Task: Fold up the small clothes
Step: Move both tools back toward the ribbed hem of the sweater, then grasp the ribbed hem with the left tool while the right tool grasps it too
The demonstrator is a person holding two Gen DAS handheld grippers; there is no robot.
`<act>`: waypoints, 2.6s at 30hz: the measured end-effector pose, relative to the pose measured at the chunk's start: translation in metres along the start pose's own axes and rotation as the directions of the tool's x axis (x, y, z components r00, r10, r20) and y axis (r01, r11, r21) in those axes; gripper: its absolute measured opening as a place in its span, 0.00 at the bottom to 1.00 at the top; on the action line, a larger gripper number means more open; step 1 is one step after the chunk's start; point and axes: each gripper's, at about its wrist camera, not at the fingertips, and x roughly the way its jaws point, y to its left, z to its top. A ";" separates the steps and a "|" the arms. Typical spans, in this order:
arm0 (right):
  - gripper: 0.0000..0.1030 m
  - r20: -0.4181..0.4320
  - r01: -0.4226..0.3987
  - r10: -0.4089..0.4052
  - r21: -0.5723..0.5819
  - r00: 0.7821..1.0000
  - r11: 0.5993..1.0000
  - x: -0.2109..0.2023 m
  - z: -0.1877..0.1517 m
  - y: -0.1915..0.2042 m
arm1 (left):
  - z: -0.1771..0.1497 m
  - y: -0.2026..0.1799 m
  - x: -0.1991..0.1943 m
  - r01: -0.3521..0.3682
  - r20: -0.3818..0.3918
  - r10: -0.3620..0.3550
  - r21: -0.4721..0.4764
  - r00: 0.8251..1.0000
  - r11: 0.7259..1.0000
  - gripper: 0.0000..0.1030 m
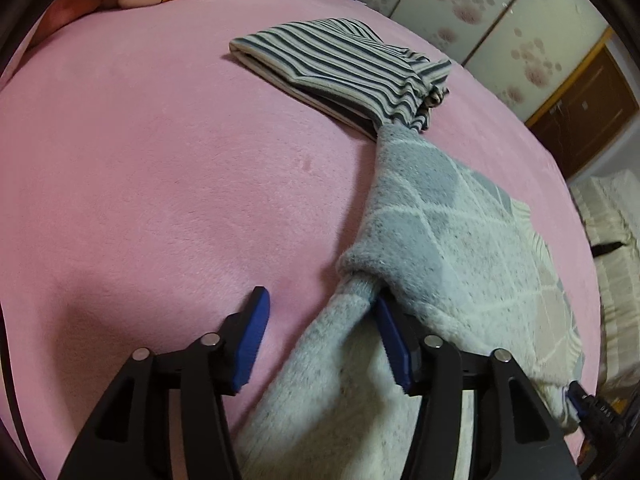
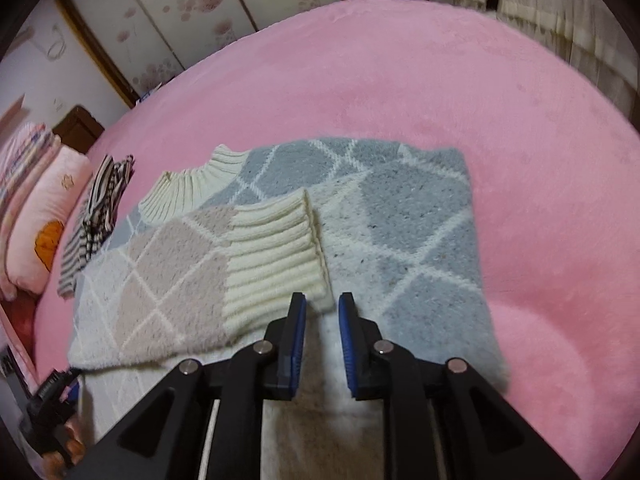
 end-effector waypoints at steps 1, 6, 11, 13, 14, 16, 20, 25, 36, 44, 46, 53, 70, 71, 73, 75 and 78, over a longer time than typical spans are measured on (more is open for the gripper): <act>0.17 0.008 0.007 -0.007 -0.016 1.000 1.000 -0.005 -0.002 0.001 | 0.000 -0.002 -0.004 -0.013 -0.001 0.013 0.010 1.000 1.000 0.60; 0.19 0.051 0.006 -0.001 -0.088 0.999 0.996 -0.043 -0.021 0.011 | -0.008 -0.010 -0.040 -0.056 0.031 0.053 0.088 0.998 0.995 0.76; 0.26 0.097 0.010 0.005 -0.146 0.995 0.989 -0.090 -0.043 0.017 | -0.018 -0.020 -0.075 -0.058 0.037 0.052 0.178 0.998 0.982 0.77; 0.27 0.116 0.002 0.016 -0.153 0.993 0.988 -0.108 -0.047 0.018 | -0.022 -0.027 -0.091 -0.046 0.041 0.038 0.214 0.998 0.976 0.78; 0.27 0.127 -0.006 0.026 -0.153 0.992 0.988 -0.119 -0.050 0.017 | -0.025 -0.030 -0.099 -0.037 0.042 0.028 0.228 0.999 0.973 0.81; 0.29 0.151 -0.012 0.036 -0.156 0.988 0.988 -0.138 -0.053 0.018 | -0.029 -0.036 -0.117 -0.015 0.050 0.002 0.257 0.999 0.966 0.86; 0.31 0.216 -0.007 0.045 -0.174 0.975 0.985 -0.175 -0.062 0.022 | -0.038 -0.048 -0.155 0.004 0.096 -0.035 0.303 0.995 0.953 0.86; 0.36 0.266 -0.001 0.055 -0.197 0.962 0.980 -0.211 -0.076 0.028 | -0.048 -0.054 -0.200 0.038 0.141 -0.087 0.320 0.986 0.947 0.86; 0.48 0.373 0.042 0.056 -0.251 0.926 0.967 -0.269 -0.113 0.032 | -0.076 -0.048 -0.261 0.117 0.182 -0.201 0.392 0.963 0.913 0.94; 0.51 0.395 0.068 0.049 -0.275 0.917 0.959 -0.289 -0.147 0.028 | -0.103 -0.034 -0.279 0.151 0.177 -0.243 0.416 0.954 0.897 0.94; 0.51 0.389 0.070 0.048 -0.283 0.920 0.956 -0.290 -0.154 0.028 | -0.111 -0.031 -0.282 0.152 0.186 -0.251 0.427 0.950 0.892 0.94; 0.51 0.373 0.080 0.041 -0.301 0.927 0.950 -0.286 -0.183 0.024 | -0.128 -0.002 -0.279 0.204 0.194 -0.311 0.432 0.930 0.879 0.94; 0.53 0.198 0.117 -0.054 -0.327 0.979 0.938 -0.190 -0.250 -0.025 | -0.168 0.084 -0.128 0.281 -0.162 -0.242 0.298 0.957 0.912 0.94; 0.53 0.175 0.105 -0.051 -0.316 0.983 0.943 -0.185 -0.254 -0.031 | -0.170 0.088 -0.122 0.307 -0.186 -0.263 0.271 0.947 0.912 0.94; 0.53 0.136 0.078 -0.039 -0.289 0.990 0.954 -0.176 -0.259 -0.041 | -0.177 0.095 -0.112 0.350 -0.219 -0.303 0.231 0.928 0.908 0.94; 0.53 0.094 0.046 -0.023 -0.256 0.995 0.966 -0.167 -0.263 -0.051 | -0.183 0.099 -0.103 0.371 -0.243 -0.319 0.213 0.916 0.904 0.93; 0.53 0.036 0.014 -0.006 -0.219 0.999 0.976 -0.154 -0.265 -0.061 | -0.191 0.103 -0.096 0.391 -0.264 -0.337 0.192 0.904 0.900 0.92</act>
